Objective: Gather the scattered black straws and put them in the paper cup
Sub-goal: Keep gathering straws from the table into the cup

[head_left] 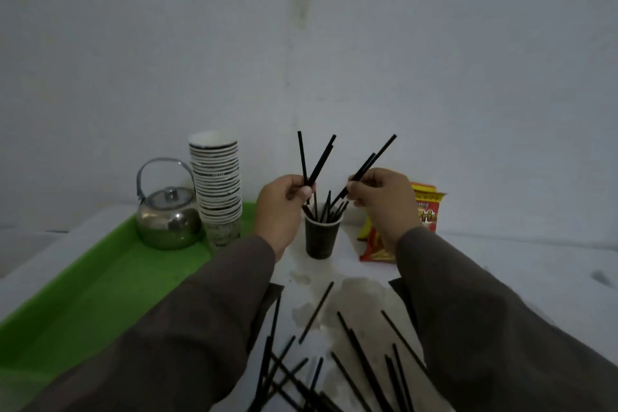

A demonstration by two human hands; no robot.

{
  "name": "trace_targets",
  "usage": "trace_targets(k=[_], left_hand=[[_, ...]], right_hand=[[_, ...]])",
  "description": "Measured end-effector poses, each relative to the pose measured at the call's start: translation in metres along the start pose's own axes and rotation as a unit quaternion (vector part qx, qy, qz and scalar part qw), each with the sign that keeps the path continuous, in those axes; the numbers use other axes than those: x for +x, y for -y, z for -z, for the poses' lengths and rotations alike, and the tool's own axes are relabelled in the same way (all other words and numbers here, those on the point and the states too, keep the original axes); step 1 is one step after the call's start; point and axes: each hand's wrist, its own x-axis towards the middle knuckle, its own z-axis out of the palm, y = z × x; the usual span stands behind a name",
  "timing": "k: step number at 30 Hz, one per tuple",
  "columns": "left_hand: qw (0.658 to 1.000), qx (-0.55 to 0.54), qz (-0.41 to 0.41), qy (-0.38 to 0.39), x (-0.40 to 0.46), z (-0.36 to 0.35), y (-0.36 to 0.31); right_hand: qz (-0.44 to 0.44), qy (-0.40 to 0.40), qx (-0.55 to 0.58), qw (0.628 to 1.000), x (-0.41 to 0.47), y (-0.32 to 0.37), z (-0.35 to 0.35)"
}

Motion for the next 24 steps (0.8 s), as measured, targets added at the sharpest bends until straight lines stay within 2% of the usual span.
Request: trace_targets(k=[9, 13, 20, 24], left_hand=[[0.999, -0.031, 0.042, 0.014, 0.061, -0.016, 0.016], [0.997, 0.019, 0.048, 0.053, 0.067, -0.019, 0.029], [0.987, 0.109, 0.054, 0.106, 0.066, -0.033, 0.049], [0.975, 0.187, 0.05, 0.105, 0.068, -0.036, 0.064]], right_hand=[[-0.027, 0.0, -0.129, 0.991, 0.039, -0.031, -0.028], [-0.045, -0.003, -0.217, 0.975, 0.045, -0.045, -0.039], [-0.045, 0.012, -0.258, 0.965, 0.044, -0.044, -0.041], [-0.043, 0.024, -0.287, 0.957, 0.045, -0.044, -0.04]])
